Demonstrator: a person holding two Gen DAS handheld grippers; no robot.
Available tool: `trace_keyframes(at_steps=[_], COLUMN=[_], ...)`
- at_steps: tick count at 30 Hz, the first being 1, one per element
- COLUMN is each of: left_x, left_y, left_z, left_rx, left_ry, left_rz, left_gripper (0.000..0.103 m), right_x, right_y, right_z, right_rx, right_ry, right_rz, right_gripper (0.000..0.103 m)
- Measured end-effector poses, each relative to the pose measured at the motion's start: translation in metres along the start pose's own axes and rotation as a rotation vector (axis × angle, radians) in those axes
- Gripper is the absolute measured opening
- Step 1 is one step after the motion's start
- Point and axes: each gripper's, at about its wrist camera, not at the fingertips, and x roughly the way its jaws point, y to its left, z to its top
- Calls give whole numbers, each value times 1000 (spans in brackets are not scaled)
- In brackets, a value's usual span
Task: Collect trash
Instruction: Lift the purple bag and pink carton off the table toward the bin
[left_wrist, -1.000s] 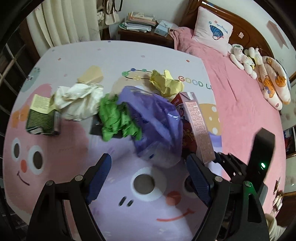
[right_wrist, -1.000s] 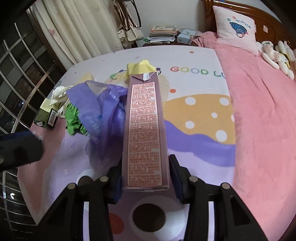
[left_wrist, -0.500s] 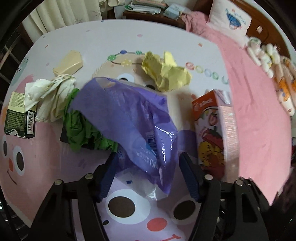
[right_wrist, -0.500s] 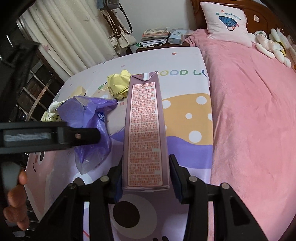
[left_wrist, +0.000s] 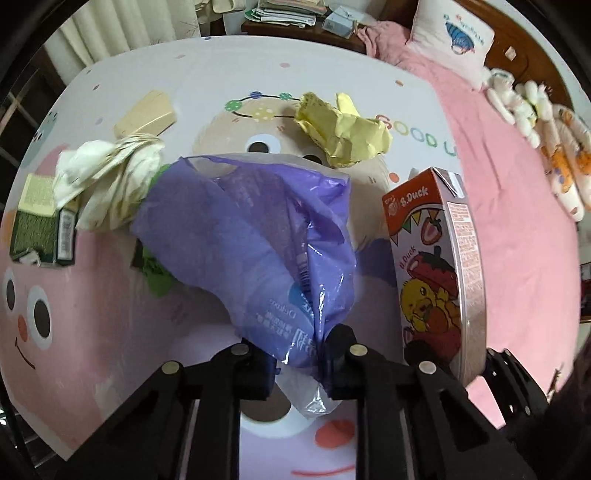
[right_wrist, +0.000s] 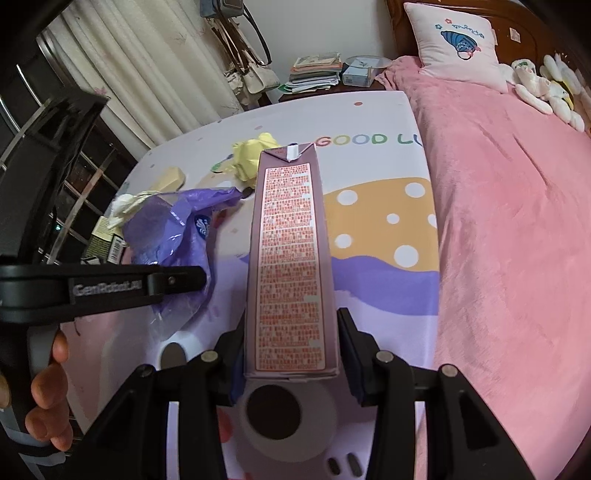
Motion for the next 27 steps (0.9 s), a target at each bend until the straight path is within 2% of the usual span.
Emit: trace_keyframes(at_steps=[7,15,21,27], left_x=[-38,-89,-118,-147], left_y=[34,77,103,133], left_z=[-31,-82,-133,-187], left_rx=[8,122,272,414], left_ry=[-25,-69,-130,-193], left_rz=[-59,-107,-61,-24], left_gripper=[16,16,16,16], right_x=[-18,-41,-56,-77], right_y=[24,61,93,135], right_z=[-14,-42,-69,-109], right_rx=[0,-6,7,11], right_ry=[-12,-19,-28,-45], right_rz=[20,19,6,-22], right_gripper=[42,42,42,42])
